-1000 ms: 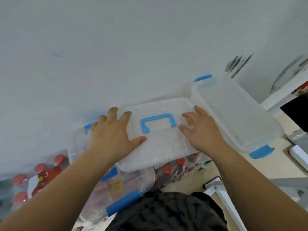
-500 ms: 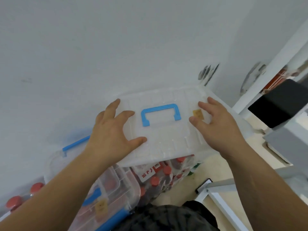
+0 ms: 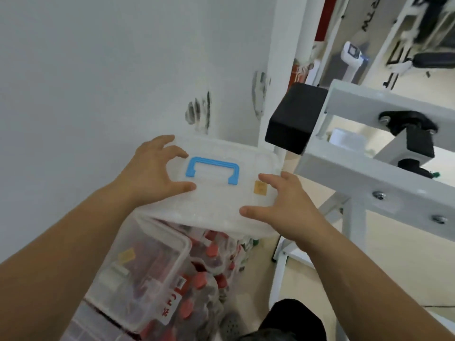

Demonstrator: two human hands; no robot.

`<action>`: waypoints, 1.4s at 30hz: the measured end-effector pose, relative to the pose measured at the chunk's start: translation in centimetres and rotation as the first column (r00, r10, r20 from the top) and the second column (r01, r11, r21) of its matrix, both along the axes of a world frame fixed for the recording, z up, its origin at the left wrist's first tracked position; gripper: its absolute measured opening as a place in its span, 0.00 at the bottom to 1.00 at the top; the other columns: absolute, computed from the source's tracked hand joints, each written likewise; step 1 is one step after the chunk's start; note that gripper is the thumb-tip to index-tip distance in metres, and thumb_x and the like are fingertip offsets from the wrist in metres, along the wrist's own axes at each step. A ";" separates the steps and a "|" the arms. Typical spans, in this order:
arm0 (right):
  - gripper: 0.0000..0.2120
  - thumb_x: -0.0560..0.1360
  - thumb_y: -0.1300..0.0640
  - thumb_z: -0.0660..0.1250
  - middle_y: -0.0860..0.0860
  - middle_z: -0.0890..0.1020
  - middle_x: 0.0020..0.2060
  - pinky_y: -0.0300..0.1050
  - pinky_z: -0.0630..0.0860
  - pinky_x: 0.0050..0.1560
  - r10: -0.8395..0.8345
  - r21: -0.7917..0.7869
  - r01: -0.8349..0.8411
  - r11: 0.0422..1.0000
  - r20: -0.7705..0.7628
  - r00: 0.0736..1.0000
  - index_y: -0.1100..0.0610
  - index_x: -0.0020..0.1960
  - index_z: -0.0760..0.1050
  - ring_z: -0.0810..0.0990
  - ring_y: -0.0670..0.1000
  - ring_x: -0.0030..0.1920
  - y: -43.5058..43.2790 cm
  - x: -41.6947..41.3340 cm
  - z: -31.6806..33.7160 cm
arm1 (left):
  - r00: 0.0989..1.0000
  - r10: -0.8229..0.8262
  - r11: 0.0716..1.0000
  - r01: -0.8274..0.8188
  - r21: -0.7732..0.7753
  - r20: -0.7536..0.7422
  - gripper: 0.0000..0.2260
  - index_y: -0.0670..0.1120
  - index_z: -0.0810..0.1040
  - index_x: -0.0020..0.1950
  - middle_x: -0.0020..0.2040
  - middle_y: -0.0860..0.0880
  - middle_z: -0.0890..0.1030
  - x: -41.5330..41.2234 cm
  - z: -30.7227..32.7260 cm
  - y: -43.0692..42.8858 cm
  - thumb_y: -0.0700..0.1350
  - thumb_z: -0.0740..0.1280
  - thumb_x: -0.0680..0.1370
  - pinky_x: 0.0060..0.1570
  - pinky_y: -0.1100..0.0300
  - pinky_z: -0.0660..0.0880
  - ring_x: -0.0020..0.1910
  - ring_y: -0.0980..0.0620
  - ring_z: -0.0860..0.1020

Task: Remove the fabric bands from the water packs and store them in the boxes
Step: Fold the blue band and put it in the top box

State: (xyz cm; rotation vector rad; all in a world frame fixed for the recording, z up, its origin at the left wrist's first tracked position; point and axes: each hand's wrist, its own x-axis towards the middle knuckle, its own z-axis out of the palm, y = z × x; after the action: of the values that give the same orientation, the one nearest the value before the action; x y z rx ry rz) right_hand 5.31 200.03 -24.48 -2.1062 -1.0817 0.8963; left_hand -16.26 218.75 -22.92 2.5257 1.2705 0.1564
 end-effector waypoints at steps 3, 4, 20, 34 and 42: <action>0.45 0.66 0.41 0.80 0.47 0.54 0.80 0.53 0.65 0.76 -0.073 0.027 0.074 0.997 -0.026 0.997 0.47 0.78 0.65 0.60 0.52 0.79 0.6 0.1 -1.4 | 0.997 -0.066 0.998 0.064 -0.025 -0.047 0.34 0.63 0.73 0.65 0.78 0.55 0.63 1.6 -0.5 2.8 0.65 0.78 0.62 0.75 0.49 0.59 0.77 0.50 0.59; 0.45 0.66 0.41 0.80 0.47 0.54 0.80 0.53 0.65 0.77 -0.099 0.048 0.100 0.994 -0.024 0.995 0.48 0.78 0.65 0.59 0.51 0.79 0.7 0.1 -1.9 | 0.995 -0.081 0.996 0.078 -0.045 -0.055 0.34 0.63 0.73 0.65 0.77 0.55 0.63 1.9 -0.8 3.6 0.65 0.79 0.62 0.75 0.50 0.59 0.76 0.50 0.59; 0.25 0.74 0.41 0.71 0.44 0.65 0.74 0.51 0.64 0.74 -0.241 0.212 0.228 0.950 0.036 0.970 0.40 0.70 0.72 0.63 0.51 0.74 0.9 -0.5 -6.1 | 0.932 -0.149 0.988 0.155 -0.010 -0.329 0.45 0.60 0.58 0.78 0.81 0.53 0.55 5.1 -3.6 6.9 0.77 0.61 0.66 0.78 0.44 0.49 0.80 0.46 0.50; 0.20 0.66 0.51 0.77 0.42 0.66 0.68 0.46 0.74 0.67 -0.200 0.289 0.196 0.937 -0.018 0.980 0.40 0.55 0.74 0.67 0.43 0.67 0.3 0.9 -7.1 | 0.944 -0.110 0.994 0.106 -0.029 -0.311 0.57 0.62 0.53 0.79 0.82 0.47 0.51 6.4 -3.9 2.5 0.84 0.56 0.54 0.76 0.34 0.48 0.81 0.44 0.49; 0.17 0.68 0.45 0.77 0.42 0.65 0.67 0.50 0.76 0.67 -0.101 0.324 0.104 0.940 -0.025 0.995 0.40 0.54 0.75 0.67 0.43 0.67 -0.2 0.7 -7.9 | 0.935 -0.035 0.999 0.032 -0.016 -0.353 0.57 0.66 0.45 0.78 0.82 0.46 0.45 5.4 -4.1 -0.5 0.86 0.52 0.52 0.75 0.33 0.43 0.81 0.42 0.44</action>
State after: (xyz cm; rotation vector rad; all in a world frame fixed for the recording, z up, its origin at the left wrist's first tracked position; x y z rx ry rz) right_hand 6.04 199.84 -32.36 -1.8631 -1.0271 0.6276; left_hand -10.82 218.28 -27.07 2.6461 1.3449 -0.3274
